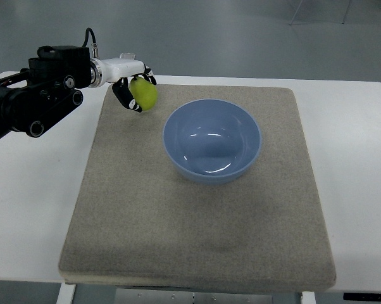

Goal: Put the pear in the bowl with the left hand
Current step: 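Lift the green pear off the mat with the left hand, then carry the pear over the blue bowl and lower it inside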

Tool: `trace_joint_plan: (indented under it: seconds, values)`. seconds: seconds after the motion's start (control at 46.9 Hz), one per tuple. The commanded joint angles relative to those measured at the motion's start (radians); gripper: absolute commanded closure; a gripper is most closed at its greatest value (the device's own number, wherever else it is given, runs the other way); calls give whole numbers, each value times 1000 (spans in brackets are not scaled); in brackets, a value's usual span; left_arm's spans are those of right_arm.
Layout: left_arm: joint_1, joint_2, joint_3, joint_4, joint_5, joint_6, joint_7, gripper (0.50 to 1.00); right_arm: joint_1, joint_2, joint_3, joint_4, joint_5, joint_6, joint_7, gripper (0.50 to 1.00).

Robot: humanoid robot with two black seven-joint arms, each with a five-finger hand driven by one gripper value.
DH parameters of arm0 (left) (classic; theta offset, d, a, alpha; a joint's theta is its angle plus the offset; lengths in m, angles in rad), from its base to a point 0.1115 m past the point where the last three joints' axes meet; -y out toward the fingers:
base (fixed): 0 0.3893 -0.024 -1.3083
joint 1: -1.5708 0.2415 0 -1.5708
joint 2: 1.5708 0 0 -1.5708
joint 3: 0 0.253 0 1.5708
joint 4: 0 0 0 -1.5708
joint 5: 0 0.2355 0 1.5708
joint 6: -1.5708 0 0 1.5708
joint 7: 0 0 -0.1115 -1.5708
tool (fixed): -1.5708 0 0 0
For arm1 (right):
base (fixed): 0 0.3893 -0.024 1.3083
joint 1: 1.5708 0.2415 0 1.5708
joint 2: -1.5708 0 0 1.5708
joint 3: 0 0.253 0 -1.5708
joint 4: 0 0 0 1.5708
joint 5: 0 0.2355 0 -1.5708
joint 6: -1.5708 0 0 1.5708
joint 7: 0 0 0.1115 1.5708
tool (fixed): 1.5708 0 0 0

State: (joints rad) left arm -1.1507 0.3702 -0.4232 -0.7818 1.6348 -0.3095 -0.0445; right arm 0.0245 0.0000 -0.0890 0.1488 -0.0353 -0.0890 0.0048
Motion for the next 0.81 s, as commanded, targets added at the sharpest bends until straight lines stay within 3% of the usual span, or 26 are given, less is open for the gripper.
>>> trace_joint_plan:
  seconds: [0.0,0.107,0.277,0.533,0.789]
  values:
    - [-29,21,-2,-20,-1,-10,-27,1000,0,0,0,0,0,0,1,576]
    - [-61,47,-3,-28,-3,-14,-55,1000,0,0,0,0,0,0,0,576]
    - [-95,134,-2,-85,-42,-20,-152,1000,0,0,0,0,0,0,0,576]
    - [-116,220,-3,-286,-107,-97,-161,1000,0,0,0,0,0,0,0,574]
    - [-112,196,4,-456,-107,-132,-161,1000,0,0,0,0,0,0,0,576]
